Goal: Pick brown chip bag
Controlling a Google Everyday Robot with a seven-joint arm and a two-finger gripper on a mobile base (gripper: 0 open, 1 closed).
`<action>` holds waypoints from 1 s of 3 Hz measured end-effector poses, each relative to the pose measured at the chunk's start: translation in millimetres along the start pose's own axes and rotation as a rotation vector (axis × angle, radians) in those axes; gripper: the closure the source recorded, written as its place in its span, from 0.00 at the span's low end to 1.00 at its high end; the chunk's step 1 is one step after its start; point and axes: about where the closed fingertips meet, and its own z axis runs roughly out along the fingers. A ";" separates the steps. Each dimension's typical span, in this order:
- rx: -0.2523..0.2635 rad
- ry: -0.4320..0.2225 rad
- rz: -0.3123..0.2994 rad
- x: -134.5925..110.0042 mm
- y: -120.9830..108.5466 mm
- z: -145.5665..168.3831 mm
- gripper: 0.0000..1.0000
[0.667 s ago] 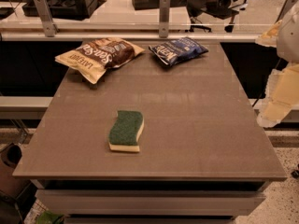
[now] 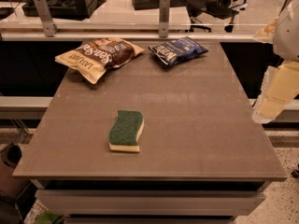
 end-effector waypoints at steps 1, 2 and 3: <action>0.040 -0.067 -0.007 -27.4 -14.2 12.1 0.00; 0.099 -0.166 -0.021 -61.9 -29.8 24.3 0.00; 0.133 -0.262 -0.054 -100.2 -42.6 41.7 0.00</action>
Offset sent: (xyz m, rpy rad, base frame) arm 0.0838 0.0895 0.0041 0.2219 -0.2499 0.0826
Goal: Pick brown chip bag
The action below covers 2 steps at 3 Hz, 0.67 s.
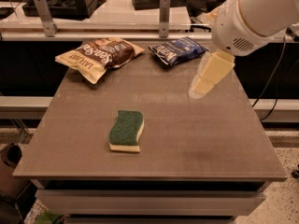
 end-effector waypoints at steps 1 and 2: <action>0.008 -0.059 -0.047 -37.7 -4.7 34.9 0.00; 0.013 -0.063 -0.050 -39.9 -5.8 34.8 0.00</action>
Offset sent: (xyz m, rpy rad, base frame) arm 0.0201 0.0390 -0.0075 0.0228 -0.0335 0.0517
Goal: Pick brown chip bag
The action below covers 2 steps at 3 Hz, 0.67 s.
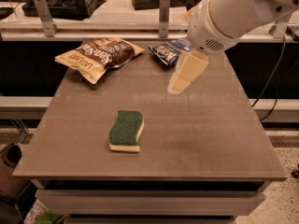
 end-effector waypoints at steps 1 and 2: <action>0.013 0.013 -0.001 -0.2 -4.2 -1.1 0.00; 0.030 0.035 -0.012 -4.4 -29.0 26.6 0.00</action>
Offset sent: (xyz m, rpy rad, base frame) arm 0.1121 0.0329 -0.0268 -0.1254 -0.0539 -0.0146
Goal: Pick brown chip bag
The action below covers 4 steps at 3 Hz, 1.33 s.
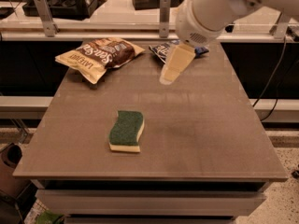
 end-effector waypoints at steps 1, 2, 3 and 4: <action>0.004 0.018 -0.036 -9.9 -23.9 52.1 0.00; -0.006 0.014 -0.060 -18.2 -39.0 96.8 0.00; -0.015 -0.009 -0.089 -32.5 -51.3 128.1 0.00; -0.042 -0.029 -0.137 -53.8 -57.3 154.1 0.00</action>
Offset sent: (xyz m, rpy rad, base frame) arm 0.1309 0.0669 -0.0707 -0.0533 -0.0145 0.0652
